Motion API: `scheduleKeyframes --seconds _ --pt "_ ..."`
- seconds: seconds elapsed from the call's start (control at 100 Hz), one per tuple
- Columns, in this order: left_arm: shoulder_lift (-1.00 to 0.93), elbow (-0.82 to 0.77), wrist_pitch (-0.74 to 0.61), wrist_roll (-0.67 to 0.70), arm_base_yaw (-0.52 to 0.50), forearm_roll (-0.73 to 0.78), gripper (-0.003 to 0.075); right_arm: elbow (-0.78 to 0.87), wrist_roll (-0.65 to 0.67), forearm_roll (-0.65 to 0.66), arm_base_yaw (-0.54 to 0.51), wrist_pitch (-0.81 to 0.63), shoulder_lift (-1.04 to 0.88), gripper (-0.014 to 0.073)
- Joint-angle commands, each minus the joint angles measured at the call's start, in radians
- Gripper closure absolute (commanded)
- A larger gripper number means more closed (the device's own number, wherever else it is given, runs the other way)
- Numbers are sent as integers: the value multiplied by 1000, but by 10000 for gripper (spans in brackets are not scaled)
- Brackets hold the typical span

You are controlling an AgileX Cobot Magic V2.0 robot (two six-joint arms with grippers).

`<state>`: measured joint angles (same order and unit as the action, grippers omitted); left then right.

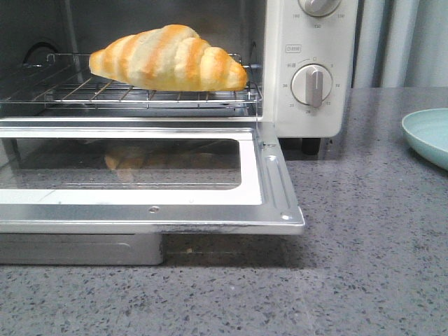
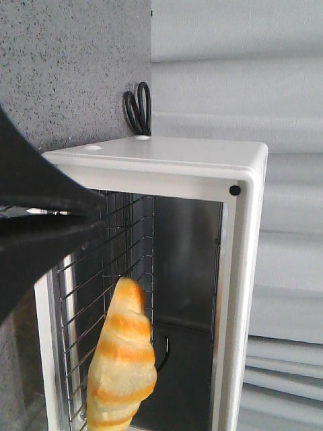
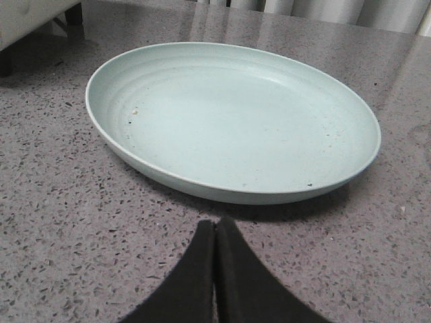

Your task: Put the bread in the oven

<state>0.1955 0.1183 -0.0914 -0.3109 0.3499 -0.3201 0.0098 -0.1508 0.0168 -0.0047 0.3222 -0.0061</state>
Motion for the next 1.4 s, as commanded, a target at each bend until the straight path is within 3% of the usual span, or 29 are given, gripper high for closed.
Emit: scheduleKeyframes --seconds 0.0,0.22,1.39 --pt "10 29 -73 -2 -4 5 741 11 -7 -2 -13 -51 -24 663" --pt "10 29 -73 -2 -4 5 741 11 -7 -40 -62 -13 -24 663" --pt "10 10 -91 -19 -9 42 741 11 -7 -40 -62 -9 -24 663"
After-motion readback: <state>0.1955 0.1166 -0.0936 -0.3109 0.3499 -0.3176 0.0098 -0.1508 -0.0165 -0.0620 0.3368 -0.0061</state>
